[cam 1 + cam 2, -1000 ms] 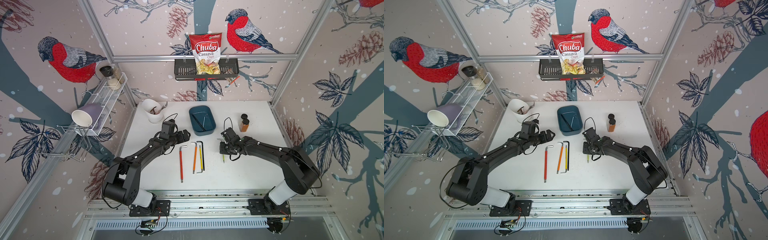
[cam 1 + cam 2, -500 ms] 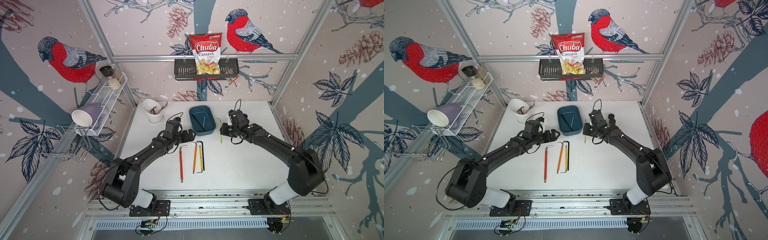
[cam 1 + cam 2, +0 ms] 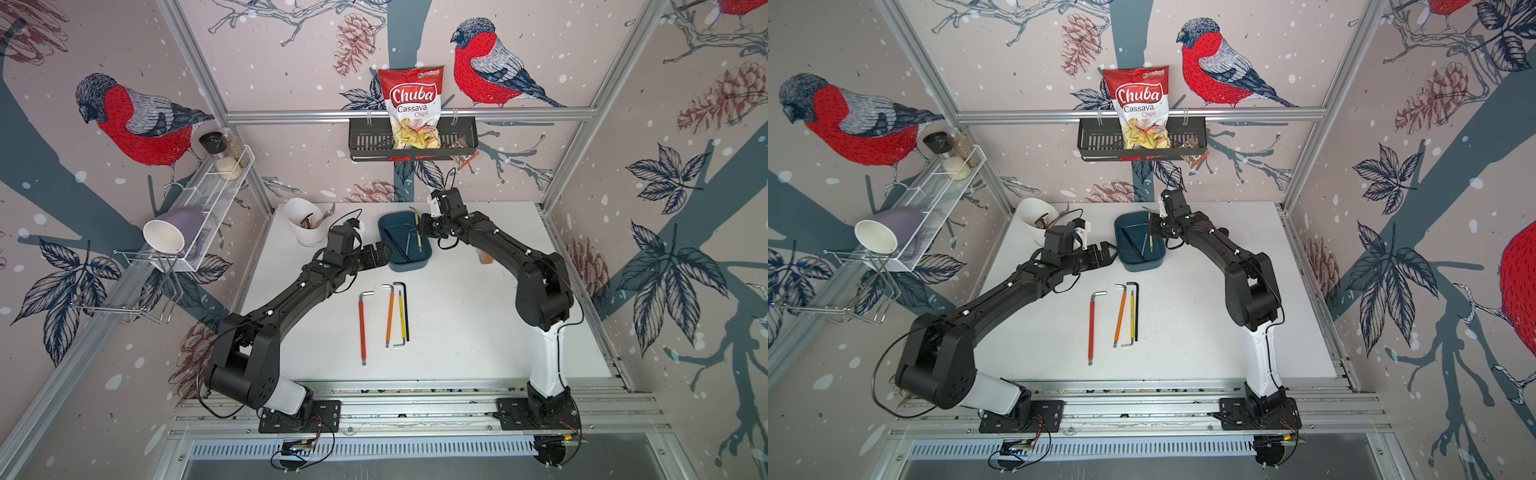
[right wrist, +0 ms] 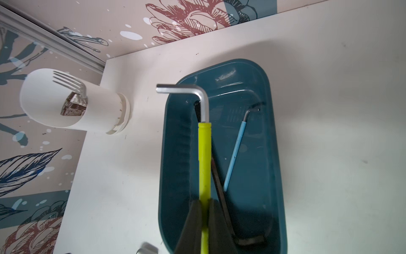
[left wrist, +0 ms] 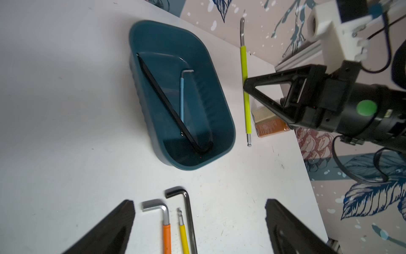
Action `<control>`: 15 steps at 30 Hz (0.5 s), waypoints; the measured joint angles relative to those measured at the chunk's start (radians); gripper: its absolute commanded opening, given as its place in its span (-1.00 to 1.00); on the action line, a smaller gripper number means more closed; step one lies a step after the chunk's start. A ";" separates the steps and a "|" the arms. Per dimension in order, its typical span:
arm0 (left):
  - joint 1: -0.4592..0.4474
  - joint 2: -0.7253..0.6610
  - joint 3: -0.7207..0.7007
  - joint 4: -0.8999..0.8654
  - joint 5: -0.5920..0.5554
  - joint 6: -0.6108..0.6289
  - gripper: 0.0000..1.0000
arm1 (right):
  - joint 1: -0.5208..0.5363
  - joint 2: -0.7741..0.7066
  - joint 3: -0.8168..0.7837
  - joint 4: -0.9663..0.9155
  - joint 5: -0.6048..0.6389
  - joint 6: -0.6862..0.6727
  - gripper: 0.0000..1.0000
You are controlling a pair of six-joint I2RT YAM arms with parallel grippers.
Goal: Put the hex key on the desktop into the storage box
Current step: Place the Allen key in the storage box.
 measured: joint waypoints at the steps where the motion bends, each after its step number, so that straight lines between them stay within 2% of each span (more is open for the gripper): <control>1: 0.030 0.000 -0.015 0.004 0.005 -0.015 0.92 | -0.001 0.031 0.032 -0.007 -0.002 0.000 -1.00; 5: 0.093 0.008 -0.035 0.000 0.040 -0.035 0.92 | -0.004 0.156 0.176 -0.031 -0.013 0.000 -1.00; 11: 0.101 0.006 -0.035 0.000 0.056 -0.034 0.92 | -0.007 0.275 0.276 -0.066 -0.018 0.000 -0.99; 13: 0.101 0.006 -0.037 -0.001 0.056 -0.033 0.92 | -0.007 0.290 0.277 -0.072 -0.020 0.000 -0.74; 15: 0.101 0.006 -0.040 -0.005 0.056 -0.029 0.92 | -0.007 0.301 0.277 -0.074 -0.024 -0.002 -0.32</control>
